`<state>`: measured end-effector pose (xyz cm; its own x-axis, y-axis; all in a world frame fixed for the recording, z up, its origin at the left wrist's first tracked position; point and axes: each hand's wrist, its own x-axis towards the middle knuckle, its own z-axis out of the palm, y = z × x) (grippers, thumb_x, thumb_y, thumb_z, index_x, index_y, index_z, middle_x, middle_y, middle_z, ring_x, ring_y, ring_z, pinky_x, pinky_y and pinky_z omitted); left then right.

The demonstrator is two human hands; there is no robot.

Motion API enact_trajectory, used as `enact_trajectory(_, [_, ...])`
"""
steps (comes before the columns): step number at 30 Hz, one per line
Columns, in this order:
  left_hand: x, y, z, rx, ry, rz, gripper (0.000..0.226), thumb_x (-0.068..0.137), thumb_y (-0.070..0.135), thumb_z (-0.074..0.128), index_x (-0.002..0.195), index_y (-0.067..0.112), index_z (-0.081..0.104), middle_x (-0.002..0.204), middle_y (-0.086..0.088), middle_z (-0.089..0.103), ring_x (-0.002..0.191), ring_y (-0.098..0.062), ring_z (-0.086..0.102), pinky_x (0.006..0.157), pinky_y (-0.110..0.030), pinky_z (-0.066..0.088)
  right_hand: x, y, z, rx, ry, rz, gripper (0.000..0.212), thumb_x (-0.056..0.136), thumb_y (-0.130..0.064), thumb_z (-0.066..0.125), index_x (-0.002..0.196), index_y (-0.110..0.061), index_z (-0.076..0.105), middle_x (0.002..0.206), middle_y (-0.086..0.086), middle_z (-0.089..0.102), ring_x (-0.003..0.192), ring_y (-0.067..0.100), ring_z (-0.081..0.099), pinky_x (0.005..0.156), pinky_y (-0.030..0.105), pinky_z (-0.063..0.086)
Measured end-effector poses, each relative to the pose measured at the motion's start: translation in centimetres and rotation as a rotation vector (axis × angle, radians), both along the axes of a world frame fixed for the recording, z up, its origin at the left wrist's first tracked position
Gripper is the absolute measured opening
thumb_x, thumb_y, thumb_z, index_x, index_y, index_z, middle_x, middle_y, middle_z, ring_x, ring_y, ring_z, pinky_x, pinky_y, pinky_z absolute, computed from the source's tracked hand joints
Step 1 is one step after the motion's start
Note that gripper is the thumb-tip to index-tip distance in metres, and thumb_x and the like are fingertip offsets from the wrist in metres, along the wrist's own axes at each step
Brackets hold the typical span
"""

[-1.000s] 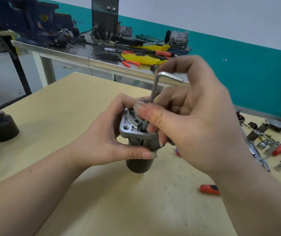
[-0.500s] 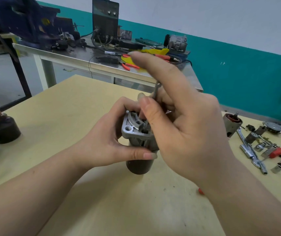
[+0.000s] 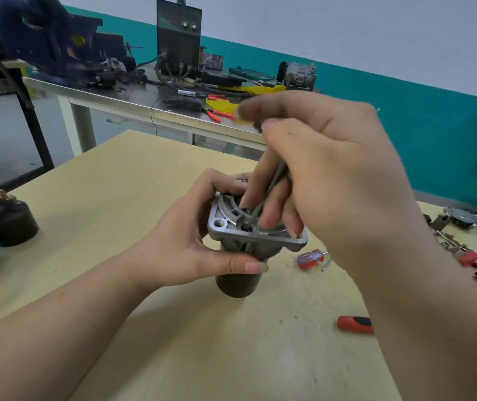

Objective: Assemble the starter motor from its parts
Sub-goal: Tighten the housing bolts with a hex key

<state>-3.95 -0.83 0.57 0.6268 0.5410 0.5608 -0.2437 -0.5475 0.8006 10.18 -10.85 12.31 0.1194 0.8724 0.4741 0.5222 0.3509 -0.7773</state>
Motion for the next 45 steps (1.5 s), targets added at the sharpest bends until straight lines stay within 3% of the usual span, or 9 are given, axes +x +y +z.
enact_trajectory(2, [0.0,0.1,-0.1,-0.011,0.002,-0.011,0.075,0.067,-0.002,0.091,0.120,0.027,0.047,0.124,0.028,0.067,0.112,-0.003,0.070,0.092,-0.016,0.054,0.2,-0.3,0.0,-0.086,0.236,0.138,0.020,0.108,-0.020,0.051,0.107,-0.021,0.071,0.061,0.015,0.069,0.042,0.027,0.061,0.035,0.026,0.043])
enact_trajectory(6, [0.1,0.2,-0.2,-0.020,0.006,-0.019,0.075,0.066,-0.003,0.091,0.121,0.022,0.046,0.123,0.027,0.067,0.111,-0.005,0.071,0.091,-0.018,0.055,1.5,-1.0,-0.3,-0.167,0.334,0.346,0.015,0.097,-0.023,0.060,0.104,-0.013,0.068,0.074,0.014,0.070,0.055,0.029,0.064,0.042,0.028,0.048])
enact_trajectory(16, [0.1,0.3,-0.2,0.011,-0.013,-0.006,0.079,0.068,-0.003,0.092,0.123,0.036,0.051,0.126,0.023,0.068,0.114,-0.008,0.072,0.095,-0.020,0.054,1.6,-1.3,-1.3,0.074,-0.041,0.205,0.012,0.102,-0.007,0.059,0.095,-0.013,0.066,0.073,0.007,0.071,0.052,0.024,0.066,0.046,0.025,0.050])
enact_trajectory(21, [0.1,0.2,-0.1,0.016,-0.026,-0.004,0.075,0.067,0.014,0.096,0.117,0.053,0.055,0.116,0.020,0.070,0.105,-0.006,0.071,0.089,-0.021,0.056,1.1,-0.9,-1.1,0.079,-0.009,0.234,0.010,0.102,-0.006,0.061,0.097,-0.010,0.068,0.071,0.013,0.070,0.047,0.026,0.064,0.041,0.030,0.050])
enact_trajectory(27, [0.1,0.4,-0.5,0.021,-0.001,-0.015,0.075,0.066,-0.001,0.092,0.120,0.026,0.046,0.123,0.025,0.068,0.110,-0.005,0.070,0.091,-0.016,0.053,1.1,-0.5,-2.0,0.056,0.241,0.200,0.016,0.103,-0.008,0.061,0.114,-0.013,0.071,0.073,0.017,0.072,0.047,0.029,0.064,0.040,0.032,0.052])
enact_trajectory(31, [0.1,0.5,-0.5,0.025,0.004,-0.012,0.075,0.068,0.006,0.098,0.121,0.023,0.046,0.118,0.023,0.068,0.106,-0.004,0.070,0.090,-0.018,0.054,0.7,-0.7,-2.6,0.164,0.121,0.211,0.029,0.102,-0.012,0.063,0.130,-0.020,0.066,0.076,0.013,0.073,0.047,0.029,0.064,0.044,0.027,0.052])
enact_trajectory(36, [0.0,0.8,-0.7,0.000,-0.025,-0.006,0.079,0.070,0.022,0.094,0.130,0.008,0.045,0.118,0.000,0.069,0.109,-0.020,0.072,0.092,-0.025,0.058,1.0,-0.1,-1.7,0.114,-0.048,0.407,0.012,0.103,-0.007,0.057,0.112,-0.012,0.062,0.069,0.010,0.063,0.052,0.009,0.057,0.053,0.016,0.046])
enact_trajectory(42, [0.3,0.5,-0.5,0.003,-0.015,-0.008,0.072,0.068,0.016,0.097,0.122,0.033,0.053,0.110,0.017,0.068,0.100,-0.010,0.071,0.086,-0.024,0.057,-0.2,0.1,-3.0,0.303,-0.157,0.031,0.022,0.106,-0.010,0.056,0.124,-0.011,0.068,0.069,-0.005,0.066,0.053,0.012,0.062,0.053,0.026,0.051])
enact_trajectory(45, [0.2,0.2,-0.2,0.028,-0.008,-0.005,0.078,0.066,0.009,0.099,0.121,0.031,0.049,0.118,0.026,0.067,0.104,-0.002,0.070,0.088,-0.015,0.053,-1.0,0.0,-4.2,0.383,-0.197,-0.199,0.036,0.106,-0.009,0.053,0.140,-0.014,0.062,0.068,0.001,0.066,0.052,0.019,0.062,0.053,0.042,0.053])
